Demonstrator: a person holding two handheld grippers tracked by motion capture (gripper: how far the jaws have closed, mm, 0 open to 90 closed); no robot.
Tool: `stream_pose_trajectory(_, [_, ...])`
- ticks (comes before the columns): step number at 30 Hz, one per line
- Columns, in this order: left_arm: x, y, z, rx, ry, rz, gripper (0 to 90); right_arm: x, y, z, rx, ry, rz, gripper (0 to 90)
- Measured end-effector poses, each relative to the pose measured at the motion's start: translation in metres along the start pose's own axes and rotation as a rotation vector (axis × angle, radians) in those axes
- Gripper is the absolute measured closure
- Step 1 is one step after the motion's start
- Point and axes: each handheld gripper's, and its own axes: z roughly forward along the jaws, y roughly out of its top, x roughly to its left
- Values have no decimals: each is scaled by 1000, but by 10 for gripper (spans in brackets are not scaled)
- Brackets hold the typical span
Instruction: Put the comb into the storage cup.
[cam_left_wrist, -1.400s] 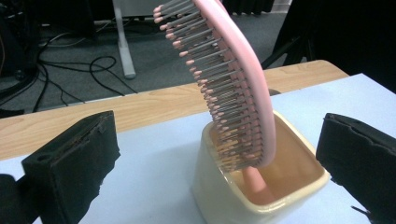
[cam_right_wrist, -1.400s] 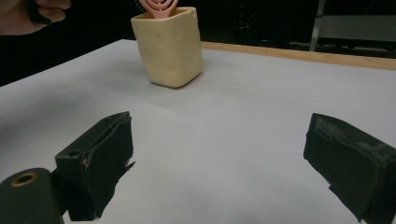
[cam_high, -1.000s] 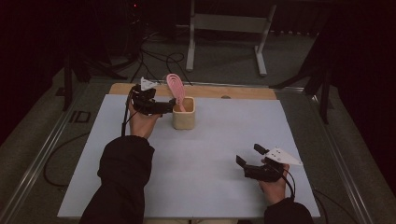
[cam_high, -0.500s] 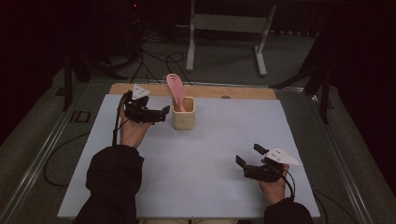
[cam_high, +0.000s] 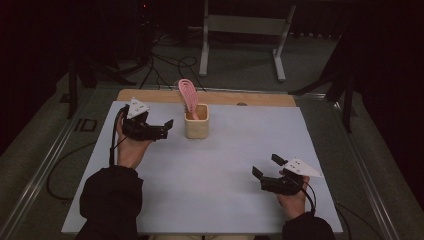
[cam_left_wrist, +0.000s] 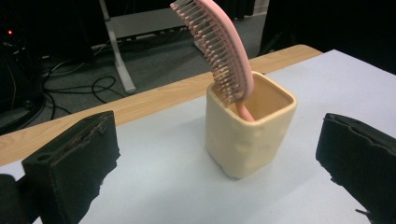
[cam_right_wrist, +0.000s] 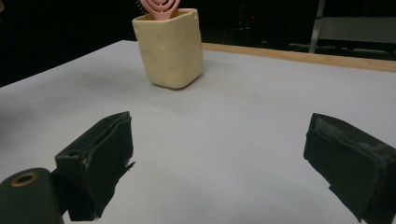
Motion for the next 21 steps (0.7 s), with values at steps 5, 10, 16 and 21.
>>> stream_pose_trajectory(5, [1,-11,-10,-8,-5,-4,1,0,0,0,0,-1,0,81])
stream_pose_trajectory(10, [2,-23,-18,-3,-11,0,1,0,0,0,-1,0,1,81])
stream_pose_trajectory(16, [1,-38,-29,-9,-19,-9,1,-1,0,-1,-1,0,-3,81])
stream_pose_trajectory(21, [0,-52,-37,-11,-21,-15,1,-1,0,-1,-3,-2,-3,81])
